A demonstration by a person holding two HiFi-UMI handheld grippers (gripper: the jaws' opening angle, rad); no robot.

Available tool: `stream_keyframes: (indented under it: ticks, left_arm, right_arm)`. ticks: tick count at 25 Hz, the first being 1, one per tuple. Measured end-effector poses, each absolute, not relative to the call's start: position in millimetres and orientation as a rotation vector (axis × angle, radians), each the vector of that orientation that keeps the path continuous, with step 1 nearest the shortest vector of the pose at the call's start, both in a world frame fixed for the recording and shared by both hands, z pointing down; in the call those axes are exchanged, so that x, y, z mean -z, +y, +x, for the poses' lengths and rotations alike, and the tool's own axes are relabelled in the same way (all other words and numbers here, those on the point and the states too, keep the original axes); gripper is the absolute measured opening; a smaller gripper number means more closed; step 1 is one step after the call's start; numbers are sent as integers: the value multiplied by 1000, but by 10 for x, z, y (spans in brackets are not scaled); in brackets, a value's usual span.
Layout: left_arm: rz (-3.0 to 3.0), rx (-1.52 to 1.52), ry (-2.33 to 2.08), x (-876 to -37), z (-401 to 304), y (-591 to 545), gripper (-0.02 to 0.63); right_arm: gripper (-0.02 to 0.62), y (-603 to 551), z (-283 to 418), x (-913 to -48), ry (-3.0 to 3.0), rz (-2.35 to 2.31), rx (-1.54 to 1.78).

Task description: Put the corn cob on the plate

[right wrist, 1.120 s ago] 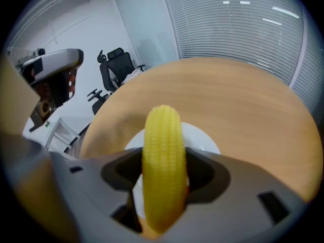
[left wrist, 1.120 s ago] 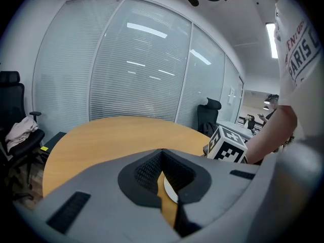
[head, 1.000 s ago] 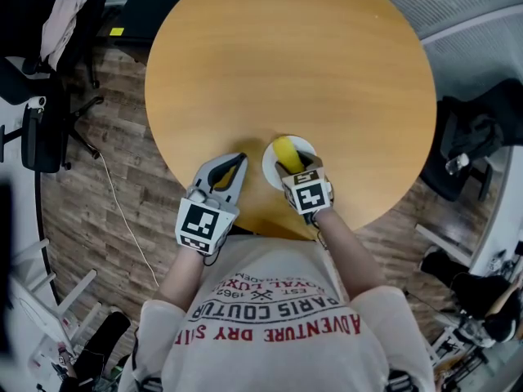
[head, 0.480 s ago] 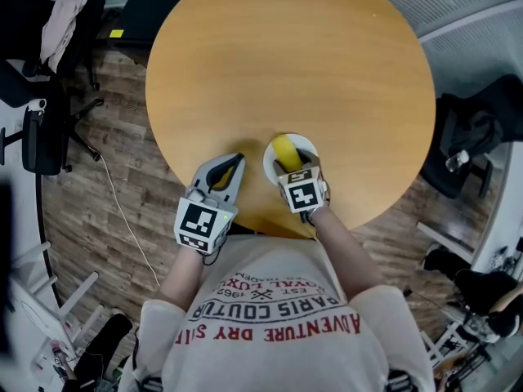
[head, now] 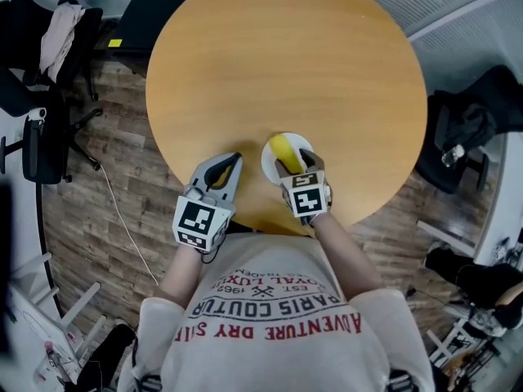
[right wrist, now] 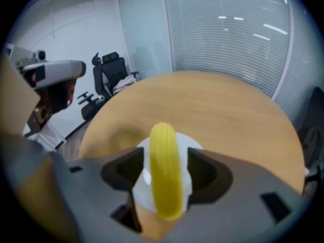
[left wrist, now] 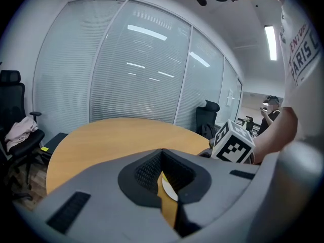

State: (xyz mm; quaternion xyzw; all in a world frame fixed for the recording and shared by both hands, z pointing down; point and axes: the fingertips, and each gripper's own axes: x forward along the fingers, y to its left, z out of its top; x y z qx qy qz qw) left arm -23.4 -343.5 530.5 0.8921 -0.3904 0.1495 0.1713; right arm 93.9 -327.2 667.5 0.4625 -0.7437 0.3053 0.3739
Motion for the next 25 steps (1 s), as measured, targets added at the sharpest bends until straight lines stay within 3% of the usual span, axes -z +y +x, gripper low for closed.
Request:
stream_keyframes:
  ticks: [5, 7, 10, 25]
  left_arm:
    - [2575, -423, -1089, -5213, -219, -3392, 32]
    - [2589, -413, -1087, -5166, -223, -3384, 32]
    - [2605, -395, -1078, -5089, -216, -3366, 32]
    - [2804, -299, -981, -4402, 7, -3282, 31]
  right_arm:
    - [246, -3255, 985, -6302, -1974, 1303, -767]
    - [122, -3251, 1035, -6166, -1984, 1369, -750]
    - [49, -3253, 1117, -5964, -2008, 1470, -701]
    - [28, -3167, 1348, -4580, -2305, 1853, -323]
